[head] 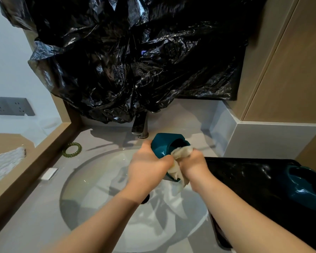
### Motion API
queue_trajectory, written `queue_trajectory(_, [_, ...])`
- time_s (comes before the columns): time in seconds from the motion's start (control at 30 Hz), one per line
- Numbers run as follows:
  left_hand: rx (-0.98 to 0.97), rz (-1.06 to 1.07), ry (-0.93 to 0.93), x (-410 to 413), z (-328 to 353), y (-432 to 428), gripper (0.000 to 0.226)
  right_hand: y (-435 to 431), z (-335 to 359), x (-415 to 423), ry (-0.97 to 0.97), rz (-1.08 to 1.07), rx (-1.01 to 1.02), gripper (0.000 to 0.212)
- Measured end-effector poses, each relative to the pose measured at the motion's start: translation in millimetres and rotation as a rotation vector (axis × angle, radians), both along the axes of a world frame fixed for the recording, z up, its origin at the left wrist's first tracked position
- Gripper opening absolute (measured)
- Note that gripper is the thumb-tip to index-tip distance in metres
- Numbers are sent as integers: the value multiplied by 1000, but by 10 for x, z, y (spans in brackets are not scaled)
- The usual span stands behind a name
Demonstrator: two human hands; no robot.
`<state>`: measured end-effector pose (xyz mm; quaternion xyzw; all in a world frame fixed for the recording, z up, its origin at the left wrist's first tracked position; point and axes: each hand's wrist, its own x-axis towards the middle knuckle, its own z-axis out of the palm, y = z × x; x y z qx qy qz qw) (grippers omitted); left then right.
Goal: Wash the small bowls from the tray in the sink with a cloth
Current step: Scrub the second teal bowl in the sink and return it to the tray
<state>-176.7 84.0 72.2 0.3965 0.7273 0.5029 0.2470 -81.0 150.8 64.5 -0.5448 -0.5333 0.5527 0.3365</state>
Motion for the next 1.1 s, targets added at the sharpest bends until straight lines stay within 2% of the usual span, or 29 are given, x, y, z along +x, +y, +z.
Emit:
queue_trajectory(0.1, [-109, -89, 102, -33, 81, 32, 48, 50, 144, 35, -432, 106, 421, 17])
queue_trajectory(0.17, [-203, -167, 181, -50, 129, 45, 48, 34, 216, 69, -663, 269, 672, 30])
queue_trajectory(0.23, [-252, -240, 179, -50, 123, 30, 44, 7, 251, 95, -780, 483, 923, 42])
queue_trajectory(0.3, [-212, -214, 49, -39, 72, -10, 32, -12, 210, 79, -791, 537, 991, 43])
queue_trajectory(0.4, [-86, -43, -212, 3, 16, -32, 9, 29, 135, -7, -779, 274, 791, 31])
queue_trajectory(0.47, [-18, 68, -303, 16, -19, -7, 6, 43, 94, -71, -653, 150, 572, 21])
queue_trajectory(0.53, [24, 139, -300, 25, -39, 21, 6, 12, 40, -86, -392, 38, 296, 19])
queue_trajectory(0.63, [45, 169, -191, 49, -105, 1, 15, -127, 69, -116, 266, 9, -401, 21])
queue_trajectory(0.7, [33, 91, -188, 36, -153, -36, 26, -157, 28, -94, 343, 8, -446, 25])
queue_trajectory(0.73, [16, 11, -264, 7, -141, -54, 33, -146, 14, -74, 257, -15, -361, 24])
queue_trajectory(0.77, [-14, -80, -371, -39, -109, -60, 40, -110, 4, -33, 61, -23, -198, 22])
queue_trajectory(0.8, [-64, -152, -454, -95, -66, -50, 47, -85, 32, 20, -227, 9, 20, 21])
queue_trajectory(0.83, [-131, -194, -471, -157, -27, -33, 52, -63, 65, 66, -481, 100, 239, 22])
queue_trajectory(0.9, [-258, -253, -340, -240, 31, 31, 51, -37, 143, 87, -748, 325, 527, 27])
queue_trajectory(1.0, [-350, -380, -18, -203, 10, 78, 44, -61, 212, 1, -870, 495, 683, 33])
queue_trajectory(1.1, [-258, -265, -30, -188, -42, 88, 27, -20, 168, -13, -713, 395, 693, 34])
